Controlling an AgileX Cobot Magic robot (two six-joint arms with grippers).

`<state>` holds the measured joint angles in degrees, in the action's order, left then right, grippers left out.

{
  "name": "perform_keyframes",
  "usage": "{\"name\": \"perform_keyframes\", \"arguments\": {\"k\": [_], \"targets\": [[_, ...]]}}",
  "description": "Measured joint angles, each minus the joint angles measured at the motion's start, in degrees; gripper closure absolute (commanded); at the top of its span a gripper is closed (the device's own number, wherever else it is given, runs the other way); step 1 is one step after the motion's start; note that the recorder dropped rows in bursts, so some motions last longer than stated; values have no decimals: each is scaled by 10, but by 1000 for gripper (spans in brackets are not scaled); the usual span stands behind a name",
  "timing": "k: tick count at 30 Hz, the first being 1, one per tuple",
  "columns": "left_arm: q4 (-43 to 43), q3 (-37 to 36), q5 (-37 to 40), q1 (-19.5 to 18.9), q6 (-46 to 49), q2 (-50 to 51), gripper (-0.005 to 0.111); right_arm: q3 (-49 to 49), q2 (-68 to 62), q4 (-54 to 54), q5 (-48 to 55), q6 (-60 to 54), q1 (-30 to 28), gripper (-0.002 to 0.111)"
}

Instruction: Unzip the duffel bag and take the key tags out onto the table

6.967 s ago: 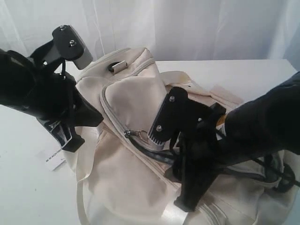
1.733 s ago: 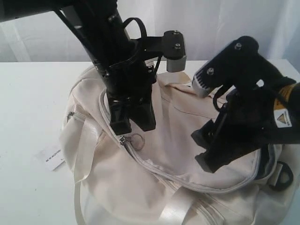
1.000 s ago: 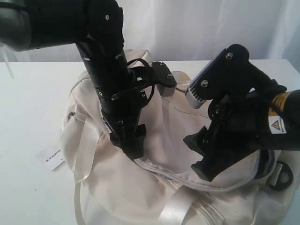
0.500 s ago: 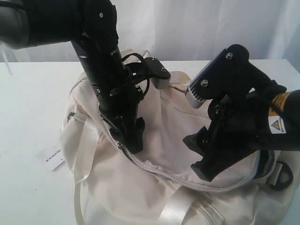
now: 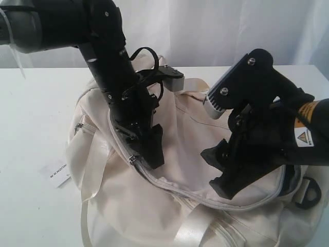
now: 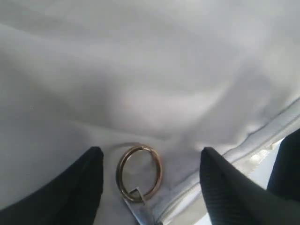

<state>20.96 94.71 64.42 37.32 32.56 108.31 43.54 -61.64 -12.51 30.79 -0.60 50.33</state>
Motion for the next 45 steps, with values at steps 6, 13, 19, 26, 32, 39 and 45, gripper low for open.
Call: {"name": "perform_keyframes", "arguments": {"k": [6,13,19,26,32,39,45], "targets": [[5,4,0,0,15,0,44,0,0,1,0,0,0,43],[6,4,1,0,48,1,44,0,0,1,1,0,0,43],[-10,4,1,0,48,27,44,0,0,1,2,1,0,43],[18,4,1,0,52,30,54,0,0,1,2,1,0,43],[18,4,1,0,52,29,55,0,0,1,2,6,0,43],[15,4,1,0,52,4,55,0,0,1,2,6,0,43],[15,4,1,0,42,-3,55,0,0,1,5,6,0,43]]}}
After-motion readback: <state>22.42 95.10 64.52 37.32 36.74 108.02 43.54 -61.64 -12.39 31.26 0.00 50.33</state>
